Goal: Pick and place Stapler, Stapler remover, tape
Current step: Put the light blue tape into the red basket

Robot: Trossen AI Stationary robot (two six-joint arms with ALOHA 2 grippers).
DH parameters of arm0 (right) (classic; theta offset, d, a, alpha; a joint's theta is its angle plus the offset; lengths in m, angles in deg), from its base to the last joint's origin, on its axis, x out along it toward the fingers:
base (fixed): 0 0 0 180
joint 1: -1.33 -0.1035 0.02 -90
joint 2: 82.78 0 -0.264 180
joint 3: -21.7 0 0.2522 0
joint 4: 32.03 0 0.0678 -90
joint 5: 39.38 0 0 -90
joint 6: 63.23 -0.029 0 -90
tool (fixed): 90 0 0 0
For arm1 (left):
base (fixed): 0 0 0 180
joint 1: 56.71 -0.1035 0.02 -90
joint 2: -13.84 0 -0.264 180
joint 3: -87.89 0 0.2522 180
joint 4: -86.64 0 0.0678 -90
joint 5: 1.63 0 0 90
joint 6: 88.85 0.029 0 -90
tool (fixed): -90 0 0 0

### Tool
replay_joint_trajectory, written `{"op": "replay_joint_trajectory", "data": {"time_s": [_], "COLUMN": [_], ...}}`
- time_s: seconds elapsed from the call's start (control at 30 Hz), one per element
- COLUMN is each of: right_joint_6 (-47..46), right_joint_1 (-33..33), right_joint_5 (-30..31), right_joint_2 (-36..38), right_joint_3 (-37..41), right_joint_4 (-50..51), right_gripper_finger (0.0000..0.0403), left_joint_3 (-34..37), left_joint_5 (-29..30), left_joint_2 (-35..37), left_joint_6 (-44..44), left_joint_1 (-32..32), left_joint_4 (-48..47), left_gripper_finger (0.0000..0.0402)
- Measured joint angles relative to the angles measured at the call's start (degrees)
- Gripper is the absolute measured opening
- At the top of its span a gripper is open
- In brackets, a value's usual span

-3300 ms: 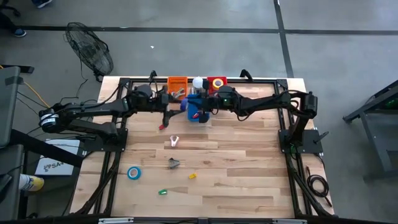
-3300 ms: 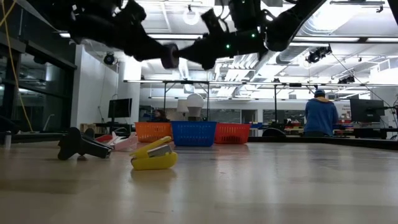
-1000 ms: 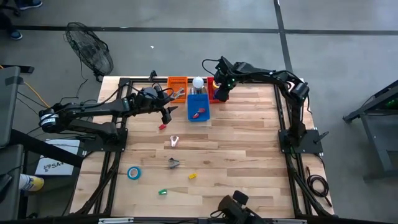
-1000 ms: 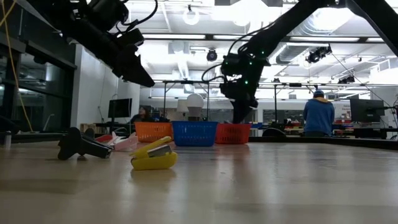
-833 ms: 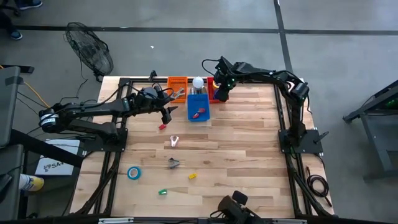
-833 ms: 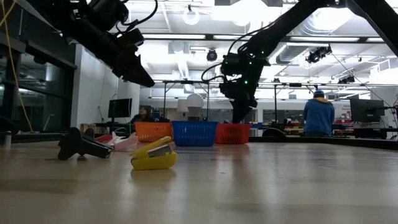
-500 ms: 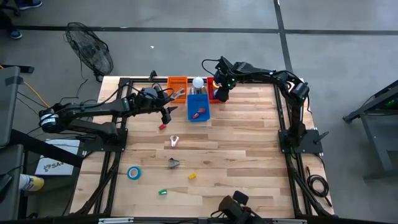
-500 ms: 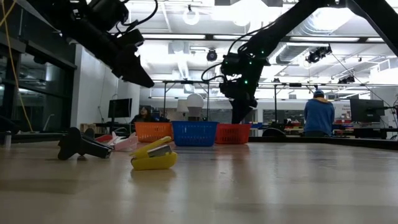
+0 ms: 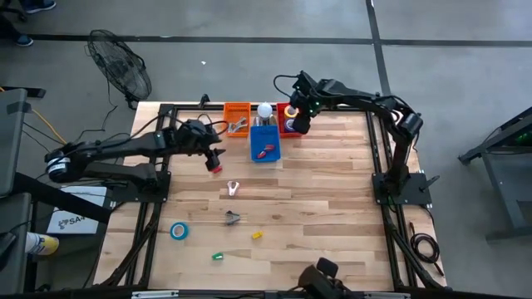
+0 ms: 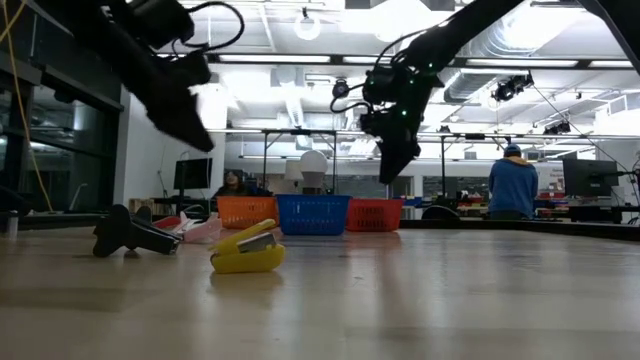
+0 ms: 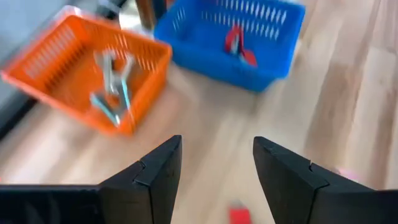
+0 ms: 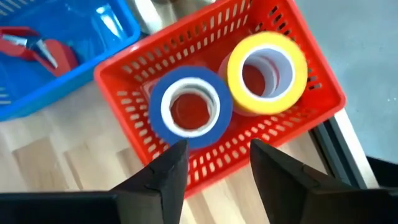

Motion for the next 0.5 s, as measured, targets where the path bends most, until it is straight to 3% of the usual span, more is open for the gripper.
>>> {"op": "replay_joint_trajectory", "data": {"time_s": [0.27,0.5], "right_joint_6": [0.90,1.31], "right_joint_1": [0.00,-0.02], "right_joint_5": [-0.24,-0.63], "right_joint_2": [0.24,4.91], "right_joint_3": [1.72,8.74], "right_joint_4": [1.88,-1.05], "right_gripper_finger": [0.0149,0.0138], "left_joint_3": [0.00,0.00], "left_joint_5": [-6.62,-10.23], "left_joint_2": [2.59,2.78], "left_joint_6": [-9.30,-17.55], "left_joint_1": [0.02,2.27], "left_joint_4": [-12.61,-20.08], "left_gripper_finger": [0.0195,0.0195]}}
